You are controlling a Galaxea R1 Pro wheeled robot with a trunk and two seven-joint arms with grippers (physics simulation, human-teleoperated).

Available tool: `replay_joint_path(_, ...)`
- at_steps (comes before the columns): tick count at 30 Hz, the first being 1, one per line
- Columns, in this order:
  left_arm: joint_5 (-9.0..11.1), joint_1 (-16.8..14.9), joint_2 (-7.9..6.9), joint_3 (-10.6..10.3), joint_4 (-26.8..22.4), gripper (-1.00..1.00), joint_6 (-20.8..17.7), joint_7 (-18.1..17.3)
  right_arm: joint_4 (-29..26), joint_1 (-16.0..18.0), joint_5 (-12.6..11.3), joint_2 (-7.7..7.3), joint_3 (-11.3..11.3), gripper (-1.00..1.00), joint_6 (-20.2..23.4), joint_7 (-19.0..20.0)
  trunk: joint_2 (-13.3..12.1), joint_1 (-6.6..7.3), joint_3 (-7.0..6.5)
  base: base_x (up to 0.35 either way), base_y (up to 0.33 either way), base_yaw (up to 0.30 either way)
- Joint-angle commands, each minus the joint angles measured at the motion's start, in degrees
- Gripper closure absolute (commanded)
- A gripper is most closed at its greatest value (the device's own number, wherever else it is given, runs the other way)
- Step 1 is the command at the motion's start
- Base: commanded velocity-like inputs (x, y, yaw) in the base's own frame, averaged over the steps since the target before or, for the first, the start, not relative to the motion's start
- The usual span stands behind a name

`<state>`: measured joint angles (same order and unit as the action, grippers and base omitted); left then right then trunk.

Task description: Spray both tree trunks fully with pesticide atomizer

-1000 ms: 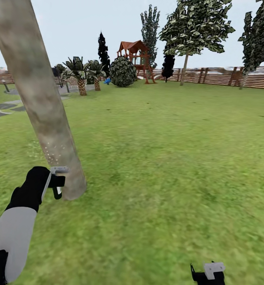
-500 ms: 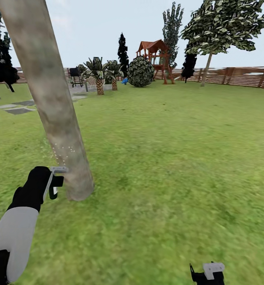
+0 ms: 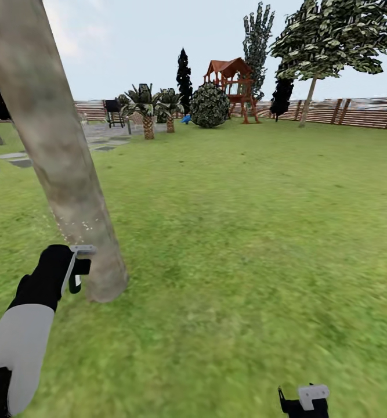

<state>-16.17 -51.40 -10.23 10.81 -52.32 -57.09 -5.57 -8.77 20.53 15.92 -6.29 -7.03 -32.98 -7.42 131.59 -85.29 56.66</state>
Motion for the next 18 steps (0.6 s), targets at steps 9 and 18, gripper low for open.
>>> replay_joint_path(9, -0.4, 1.5, 0.50, 2.3, 0.6, 1.00, -0.2, -0.6, 0.1, 0.0, 0.5, 0.05, -0.4, -1.00, -0.2, -0.2, 0.0, -0.02, 0.05, 0.082, -0.051, 0.190)
replay_joint_path(18, -0.3, 3.7, 0.77, 2.3, 0.9, 1.00, 0.2, -0.6, 0.1, 0.0, 0.6, 0.05, -0.4, -1.00, -0.2, -0.2, 0.0, -0.02, 0.05, 0.052, -0.027, 0.151)
